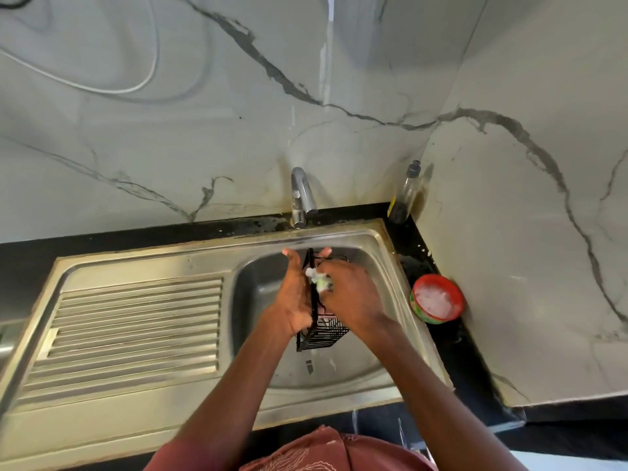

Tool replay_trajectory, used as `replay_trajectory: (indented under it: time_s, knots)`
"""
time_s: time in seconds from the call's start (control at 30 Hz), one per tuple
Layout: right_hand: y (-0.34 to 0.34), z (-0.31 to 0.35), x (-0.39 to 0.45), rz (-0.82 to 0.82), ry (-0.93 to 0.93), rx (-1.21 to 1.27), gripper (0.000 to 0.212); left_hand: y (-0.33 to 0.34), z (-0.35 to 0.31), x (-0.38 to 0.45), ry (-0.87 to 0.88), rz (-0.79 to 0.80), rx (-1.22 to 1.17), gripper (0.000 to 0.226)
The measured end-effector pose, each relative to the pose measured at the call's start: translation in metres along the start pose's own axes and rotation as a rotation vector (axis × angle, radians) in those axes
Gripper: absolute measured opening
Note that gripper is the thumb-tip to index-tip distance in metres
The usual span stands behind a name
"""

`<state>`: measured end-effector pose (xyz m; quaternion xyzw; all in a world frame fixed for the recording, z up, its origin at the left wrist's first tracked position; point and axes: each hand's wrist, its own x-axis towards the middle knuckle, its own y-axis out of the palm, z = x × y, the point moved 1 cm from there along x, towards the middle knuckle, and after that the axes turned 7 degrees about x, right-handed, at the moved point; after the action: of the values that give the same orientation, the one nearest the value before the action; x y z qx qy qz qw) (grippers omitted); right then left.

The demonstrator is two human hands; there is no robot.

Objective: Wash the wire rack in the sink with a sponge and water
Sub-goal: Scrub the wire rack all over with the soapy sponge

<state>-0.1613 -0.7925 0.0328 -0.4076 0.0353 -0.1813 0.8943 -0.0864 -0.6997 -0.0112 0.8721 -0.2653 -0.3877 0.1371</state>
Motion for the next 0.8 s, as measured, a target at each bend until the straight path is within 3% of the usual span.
replay_trajectory:
  time_s: [0.2,0.4,0.5,0.7,0.8]
  knots:
    - [-0.009,-0.003,0.023,-0.237,0.091,0.151,0.049,-0.004,0.001,0.002,-0.007,0.119,-0.051,0.101]
    - [0.003,0.012,0.004,-0.137,0.085,-0.004,0.013,0.004,-0.001,0.001,0.078,0.037,-0.102,0.090]
    - [-0.004,0.008,-0.010,-0.012,0.137,-0.017,0.014,-0.004,-0.001,0.001,0.067,0.042,-0.209,0.096]
    - [-0.012,0.015,0.026,-0.230,0.080,-0.011,0.036,0.009,0.005,-0.004,0.074,0.145,-0.140,0.099]
    - [-0.016,0.017,0.025,-0.173,0.051,-0.033,0.037,0.009,0.002,-0.005,0.097,0.126,-0.154,0.100]
